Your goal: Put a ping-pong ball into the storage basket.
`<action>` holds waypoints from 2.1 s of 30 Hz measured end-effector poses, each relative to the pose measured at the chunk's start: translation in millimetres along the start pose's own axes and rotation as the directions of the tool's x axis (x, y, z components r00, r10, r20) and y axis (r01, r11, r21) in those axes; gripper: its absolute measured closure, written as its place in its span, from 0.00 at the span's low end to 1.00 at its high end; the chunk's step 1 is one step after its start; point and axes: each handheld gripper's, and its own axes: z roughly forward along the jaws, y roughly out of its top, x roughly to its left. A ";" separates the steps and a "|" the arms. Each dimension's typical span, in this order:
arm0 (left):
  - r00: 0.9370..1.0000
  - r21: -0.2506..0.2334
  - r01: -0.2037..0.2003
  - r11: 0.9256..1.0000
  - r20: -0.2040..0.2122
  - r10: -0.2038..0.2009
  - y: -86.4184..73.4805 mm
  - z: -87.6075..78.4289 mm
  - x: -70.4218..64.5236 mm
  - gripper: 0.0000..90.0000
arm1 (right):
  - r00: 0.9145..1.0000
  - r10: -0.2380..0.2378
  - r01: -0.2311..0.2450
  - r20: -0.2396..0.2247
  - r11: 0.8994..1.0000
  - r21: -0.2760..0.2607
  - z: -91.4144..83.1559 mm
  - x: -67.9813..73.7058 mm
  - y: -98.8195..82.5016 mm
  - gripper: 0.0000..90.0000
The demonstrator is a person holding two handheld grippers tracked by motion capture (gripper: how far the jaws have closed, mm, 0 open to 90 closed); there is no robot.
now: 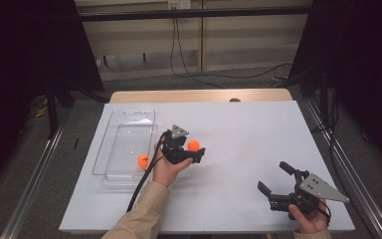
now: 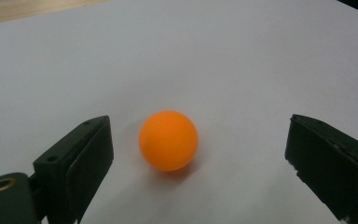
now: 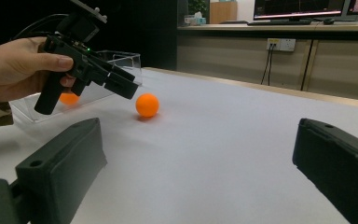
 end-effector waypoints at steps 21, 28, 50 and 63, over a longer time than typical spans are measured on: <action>1.000 0.012 0.005 1.000 -0.010 -0.005 -1.4 5.4 2.1 0.08 | 1.000 0.001 -0.001 0.000 1.000 -0.001 0.0 -0.1 0.0 0.02; 1.000 0.010 0.007 1.000 -0.009 -0.007 -1.4 5.8 1.4 0.08 | 1.000 0.002 -0.002 -0.001 1.000 -0.001 -0.1 0.0 0.2 0.02; 0.999 0.002 0.030 1.000 -0.017 -0.030 -1.9 10.2 5.0 0.09 | 1.000 0.005 -0.005 -0.001 1.000 0.000 0.5 0.0 0.0 0.02; 0.999 0.004 0.029 1.000 -0.017 -0.029 -0.9 13.6 5.2 0.09 | 1.000 0.002 -0.002 -0.002 1.000 0.001 0.6 -0.1 -0.1 0.02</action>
